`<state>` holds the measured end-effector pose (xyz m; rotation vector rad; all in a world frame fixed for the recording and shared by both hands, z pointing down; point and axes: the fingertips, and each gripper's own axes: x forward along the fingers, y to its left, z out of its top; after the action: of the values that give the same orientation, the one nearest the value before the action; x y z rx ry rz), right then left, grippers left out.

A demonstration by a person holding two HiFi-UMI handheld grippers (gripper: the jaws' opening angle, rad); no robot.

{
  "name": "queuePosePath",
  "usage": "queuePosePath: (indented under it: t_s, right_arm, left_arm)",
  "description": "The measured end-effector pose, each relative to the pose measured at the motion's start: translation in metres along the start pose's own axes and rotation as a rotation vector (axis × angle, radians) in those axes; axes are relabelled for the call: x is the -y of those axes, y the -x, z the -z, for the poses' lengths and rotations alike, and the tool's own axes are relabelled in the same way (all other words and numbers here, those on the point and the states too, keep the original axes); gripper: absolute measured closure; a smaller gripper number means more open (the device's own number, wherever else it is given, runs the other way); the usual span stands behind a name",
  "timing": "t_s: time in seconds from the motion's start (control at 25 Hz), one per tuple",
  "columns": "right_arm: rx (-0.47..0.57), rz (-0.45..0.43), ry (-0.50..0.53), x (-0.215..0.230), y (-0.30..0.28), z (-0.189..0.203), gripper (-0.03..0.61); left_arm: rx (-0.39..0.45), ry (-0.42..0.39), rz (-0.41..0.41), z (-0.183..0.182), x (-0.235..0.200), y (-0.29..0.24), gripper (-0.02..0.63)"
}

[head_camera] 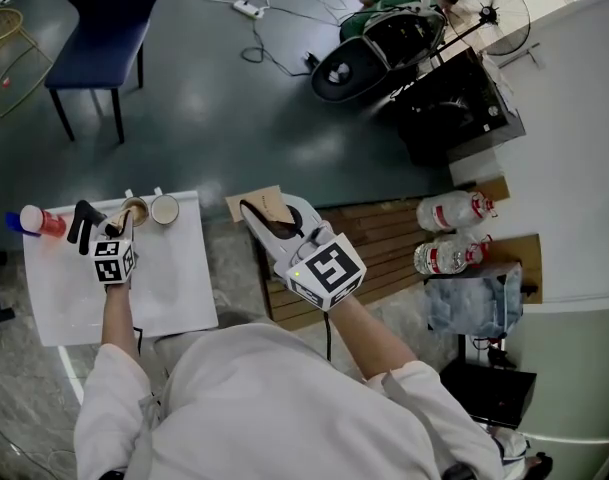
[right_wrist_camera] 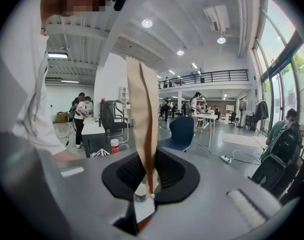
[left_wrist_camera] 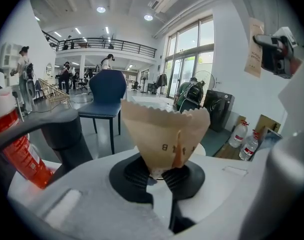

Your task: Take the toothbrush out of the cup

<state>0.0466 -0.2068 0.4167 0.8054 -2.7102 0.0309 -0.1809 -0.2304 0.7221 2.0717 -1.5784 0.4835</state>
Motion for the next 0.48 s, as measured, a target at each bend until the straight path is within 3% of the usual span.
queuePosePath:
  t_s: [0.48]
  right_arm:
    - [0.001, -0.006, 0.003, 0.0007, -0.0003, 0.0018, 0.537]
  left_arm:
    - [0.006, 0.001, -0.008, 0.0001, -0.0031, 0.0001, 0.583]
